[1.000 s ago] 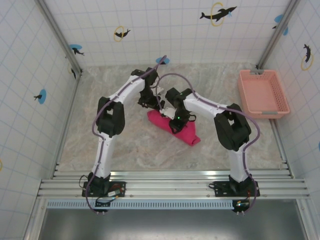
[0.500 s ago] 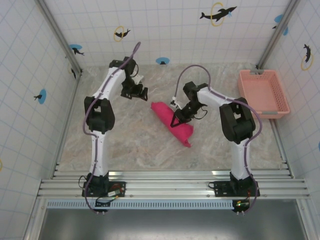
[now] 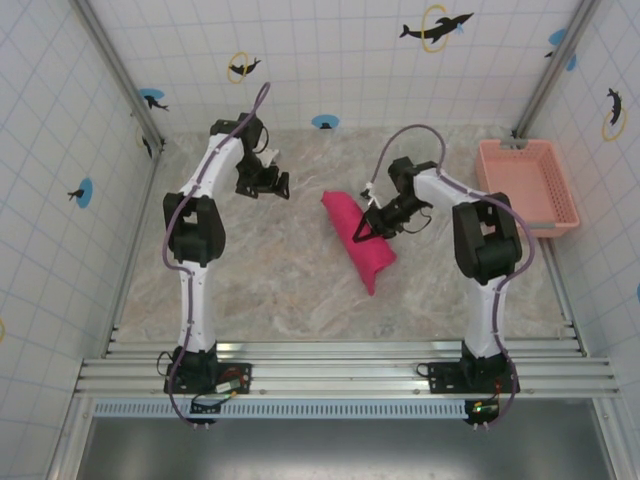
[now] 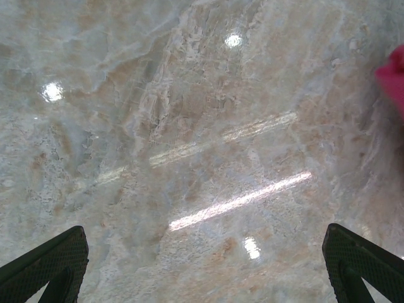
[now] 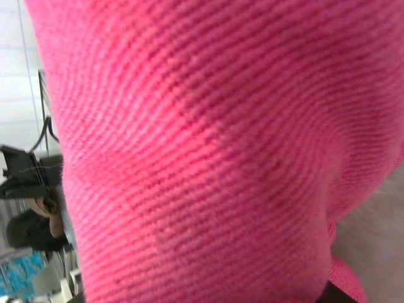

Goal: Roll up the long pants

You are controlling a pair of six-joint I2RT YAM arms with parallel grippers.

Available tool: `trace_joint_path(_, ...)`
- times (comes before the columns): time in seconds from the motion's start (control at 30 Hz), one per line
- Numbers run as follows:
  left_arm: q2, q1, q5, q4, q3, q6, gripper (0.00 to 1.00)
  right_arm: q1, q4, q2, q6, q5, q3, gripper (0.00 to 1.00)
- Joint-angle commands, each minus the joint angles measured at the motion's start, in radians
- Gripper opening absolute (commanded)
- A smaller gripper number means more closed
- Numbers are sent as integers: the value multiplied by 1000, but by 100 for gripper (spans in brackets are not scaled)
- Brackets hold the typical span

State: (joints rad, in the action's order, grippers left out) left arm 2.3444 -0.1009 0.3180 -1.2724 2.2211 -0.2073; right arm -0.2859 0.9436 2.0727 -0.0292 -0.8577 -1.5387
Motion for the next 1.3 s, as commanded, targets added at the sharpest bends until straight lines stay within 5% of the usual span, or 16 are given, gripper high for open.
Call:
trace_joint_path(0.0, -45, 1, 24, 4, -36, 7, 97, 84, 28, -88, -37, -23, -75, 17)
trace_joint_path(0.47, -49, 1, 59, 27, -126, 20, 98, 333, 23, -163, -131, 11, -334, 17)
trace_joint_path(0.9, -62, 1, 56, 8, -160, 25, 98, 680, -38, -184, -180, 38, -423, 17)
trace_joint_path(1.27, -80, -2, 38, -37, -179, 26, 97, 695, -183, -210, -213, 227, -340, 16)
